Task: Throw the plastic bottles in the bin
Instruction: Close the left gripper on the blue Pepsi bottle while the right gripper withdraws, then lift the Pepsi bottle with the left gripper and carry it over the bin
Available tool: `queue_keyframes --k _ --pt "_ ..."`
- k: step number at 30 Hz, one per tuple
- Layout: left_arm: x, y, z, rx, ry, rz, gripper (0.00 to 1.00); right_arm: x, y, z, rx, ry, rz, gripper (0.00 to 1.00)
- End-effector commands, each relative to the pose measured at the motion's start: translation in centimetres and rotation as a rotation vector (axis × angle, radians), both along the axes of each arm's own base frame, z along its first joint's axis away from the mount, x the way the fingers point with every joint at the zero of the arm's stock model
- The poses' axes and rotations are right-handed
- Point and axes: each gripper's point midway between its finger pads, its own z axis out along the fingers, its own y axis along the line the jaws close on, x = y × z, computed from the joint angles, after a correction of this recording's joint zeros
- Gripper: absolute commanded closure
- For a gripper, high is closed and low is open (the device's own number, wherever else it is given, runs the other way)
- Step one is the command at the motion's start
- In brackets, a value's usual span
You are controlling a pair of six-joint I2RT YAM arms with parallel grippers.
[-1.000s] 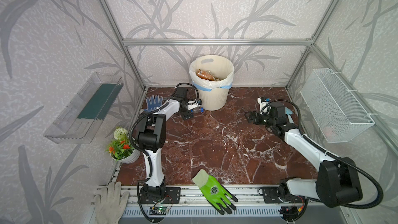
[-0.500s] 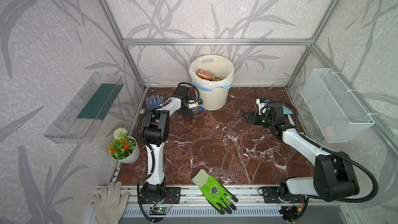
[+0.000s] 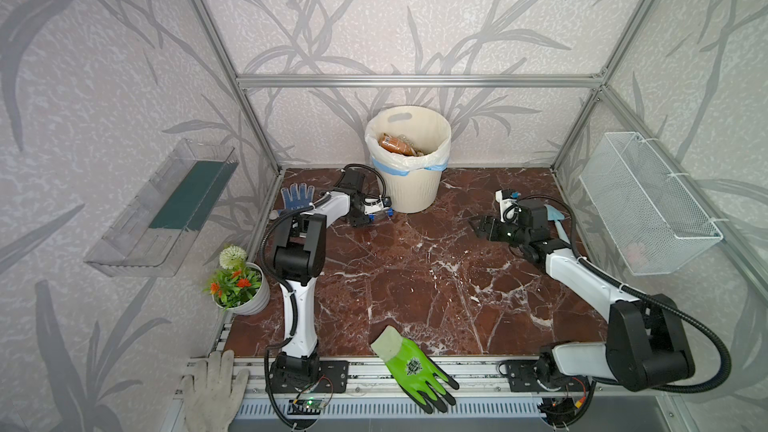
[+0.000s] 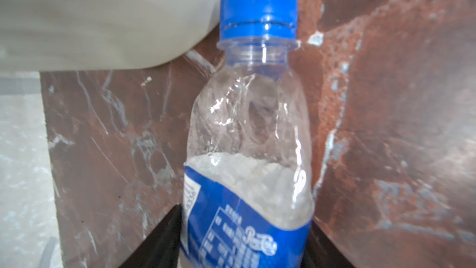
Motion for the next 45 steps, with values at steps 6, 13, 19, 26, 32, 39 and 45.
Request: queue_keyframes --k 6,13,19,26,32,39,45 --pt "-4.9 -1.1 1.4 -0.007 0.037 0.001 0.55 -0.9 -0.7 0.9 0.008 -0.022 -0.027 0.16" --pt "-8.6 -2.3 3.9 -0.092 -0.007 0.103 0.59 -1.5 -0.9 0.8 0.002 -0.021 -0.029 0.16" --pt "-11.1 -3.5 10.1 -0.309 -0.145 0.233 0.58 -1.9 -1.1 -0.5 -0.026 0.016 -0.027 0.16" --pt "-14.5 -3.7 20.7 -0.703 -0.404 0.326 0.56 -1.2 -0.5 -1.1 -0.015 0.059 -0.012 0.18" --pt "-18.3 -2.2 29.9 -0.945 -0.655 0.313 0.56 -0.8 1.3 0.1 -0.047 0.057 0.017 0.19" --pt "-23.3 -0.1 37.2 -1.108 -0.892 0.252 0.56 -1.8 3.5 0.7 -0.110 0.057 0.051 0.19" --pt "-27.2 1.3 41.6 -1.201 -1.065 0.183 0.55 -2.5 4.5 0.9 -0.146 0.061 0.059 0.19"
